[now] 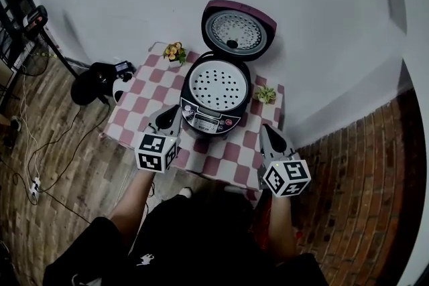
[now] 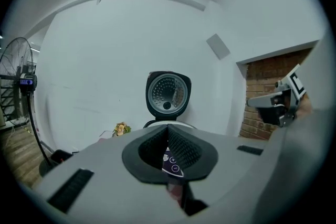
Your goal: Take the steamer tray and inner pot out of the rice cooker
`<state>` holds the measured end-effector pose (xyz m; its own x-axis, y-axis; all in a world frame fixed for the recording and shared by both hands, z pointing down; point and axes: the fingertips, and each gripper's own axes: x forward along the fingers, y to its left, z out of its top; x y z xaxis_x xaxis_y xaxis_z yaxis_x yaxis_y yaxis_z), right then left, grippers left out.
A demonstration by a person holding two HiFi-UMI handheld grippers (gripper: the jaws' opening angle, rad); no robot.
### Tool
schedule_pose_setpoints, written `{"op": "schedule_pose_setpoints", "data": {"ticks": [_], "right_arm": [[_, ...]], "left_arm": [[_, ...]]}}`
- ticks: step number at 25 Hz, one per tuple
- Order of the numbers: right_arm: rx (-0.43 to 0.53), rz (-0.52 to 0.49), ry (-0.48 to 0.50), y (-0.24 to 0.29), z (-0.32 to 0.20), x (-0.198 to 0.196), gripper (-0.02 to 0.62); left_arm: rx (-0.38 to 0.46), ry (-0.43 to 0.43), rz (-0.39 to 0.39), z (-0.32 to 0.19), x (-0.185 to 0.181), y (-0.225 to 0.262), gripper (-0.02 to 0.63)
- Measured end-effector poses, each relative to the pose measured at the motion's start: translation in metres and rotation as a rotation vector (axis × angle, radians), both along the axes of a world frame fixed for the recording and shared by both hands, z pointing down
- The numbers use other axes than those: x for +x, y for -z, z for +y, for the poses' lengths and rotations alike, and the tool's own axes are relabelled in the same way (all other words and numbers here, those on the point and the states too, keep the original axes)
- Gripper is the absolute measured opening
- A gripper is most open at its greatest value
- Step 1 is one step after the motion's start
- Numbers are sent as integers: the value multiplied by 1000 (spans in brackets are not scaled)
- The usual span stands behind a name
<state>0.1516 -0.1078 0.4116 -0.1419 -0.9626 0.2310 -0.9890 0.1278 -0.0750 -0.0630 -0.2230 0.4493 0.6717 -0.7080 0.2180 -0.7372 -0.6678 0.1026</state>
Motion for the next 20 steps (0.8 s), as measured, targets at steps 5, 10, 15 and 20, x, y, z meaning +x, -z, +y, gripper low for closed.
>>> {"op": "schedule_pose_setpoints", "data": {"ticks": [5, 10, 15, 20], "right_arm": [[-43, 1, 3, -9, -17, -9, 3], [-54, 6, 59, -14, -41, -22, 3], [-33, -9, 135, -14, -71, -28, 3], [-33, -28, 221, -14, -100, -23, 2]], "left_arm": [[-19, 12, 26, -7, -14, -3, 5], [-50, 74, 29, -14, -33, -13, 4], [-76, 149, 18, -19, -51, -21, 3], [-94, 194, -13, -29, -46, -17, 3]]}}
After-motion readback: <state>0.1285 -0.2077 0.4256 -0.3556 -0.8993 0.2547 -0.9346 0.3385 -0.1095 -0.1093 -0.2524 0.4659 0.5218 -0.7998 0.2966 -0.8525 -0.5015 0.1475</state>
